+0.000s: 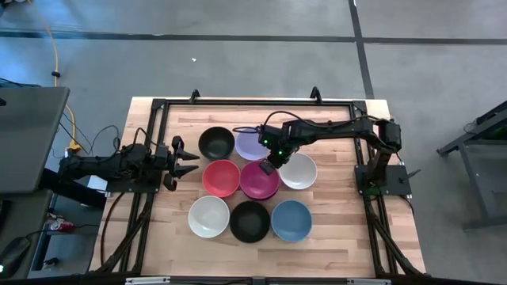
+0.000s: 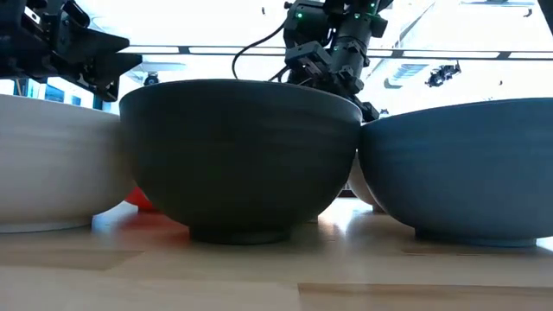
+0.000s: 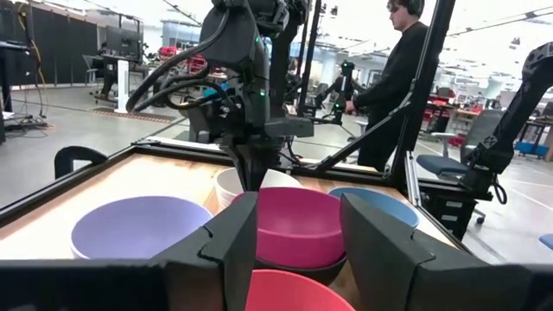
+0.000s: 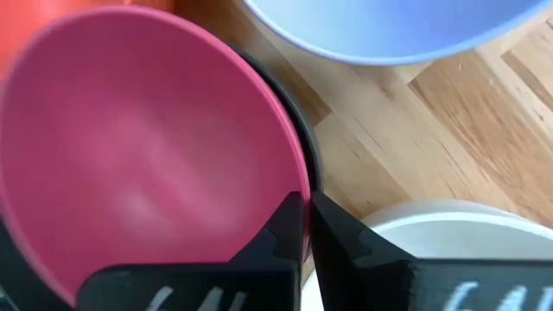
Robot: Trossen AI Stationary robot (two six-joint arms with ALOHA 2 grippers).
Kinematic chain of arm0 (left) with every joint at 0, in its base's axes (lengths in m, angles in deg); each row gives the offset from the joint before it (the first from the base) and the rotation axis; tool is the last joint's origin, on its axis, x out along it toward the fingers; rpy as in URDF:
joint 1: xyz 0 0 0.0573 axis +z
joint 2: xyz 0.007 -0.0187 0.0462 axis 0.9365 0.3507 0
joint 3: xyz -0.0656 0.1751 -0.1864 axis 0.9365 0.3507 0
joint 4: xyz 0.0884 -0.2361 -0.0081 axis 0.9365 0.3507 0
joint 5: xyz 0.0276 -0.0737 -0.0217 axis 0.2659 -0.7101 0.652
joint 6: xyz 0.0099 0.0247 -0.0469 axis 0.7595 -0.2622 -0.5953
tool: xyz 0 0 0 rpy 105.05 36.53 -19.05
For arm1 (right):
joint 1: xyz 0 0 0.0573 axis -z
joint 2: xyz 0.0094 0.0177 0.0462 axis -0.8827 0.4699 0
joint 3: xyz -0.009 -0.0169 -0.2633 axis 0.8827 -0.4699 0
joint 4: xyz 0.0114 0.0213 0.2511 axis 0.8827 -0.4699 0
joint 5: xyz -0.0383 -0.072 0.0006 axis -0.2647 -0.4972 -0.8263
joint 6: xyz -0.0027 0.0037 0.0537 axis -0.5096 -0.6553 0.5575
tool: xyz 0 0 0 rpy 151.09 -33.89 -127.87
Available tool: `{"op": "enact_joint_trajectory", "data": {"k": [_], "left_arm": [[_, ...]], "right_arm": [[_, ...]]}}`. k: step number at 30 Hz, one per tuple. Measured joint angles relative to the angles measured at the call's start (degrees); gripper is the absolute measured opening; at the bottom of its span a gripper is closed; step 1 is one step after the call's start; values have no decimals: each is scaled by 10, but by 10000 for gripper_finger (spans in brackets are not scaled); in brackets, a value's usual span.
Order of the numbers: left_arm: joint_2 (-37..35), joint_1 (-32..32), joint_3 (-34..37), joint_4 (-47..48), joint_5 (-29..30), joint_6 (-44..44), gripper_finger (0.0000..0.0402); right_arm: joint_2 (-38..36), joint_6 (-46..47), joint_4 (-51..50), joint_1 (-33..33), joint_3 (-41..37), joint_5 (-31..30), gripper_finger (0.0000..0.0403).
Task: Nest bowls inside each other
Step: Stack the pink bowl on top of the center black bowl
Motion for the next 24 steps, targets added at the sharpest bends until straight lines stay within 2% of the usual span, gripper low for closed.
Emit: {"op": "enact_joint_trajectory", "data": {"k": [17, 24], "left_arm": [[0, 0, 0, 2, 0, -3, 152], [0, 0, 0, 2, 0, -3, 152]], "right_arm": [[0, -26, -23, 1, 1, 19, 0], [0, -20, -16, 1, 1, 9, 1]]}}
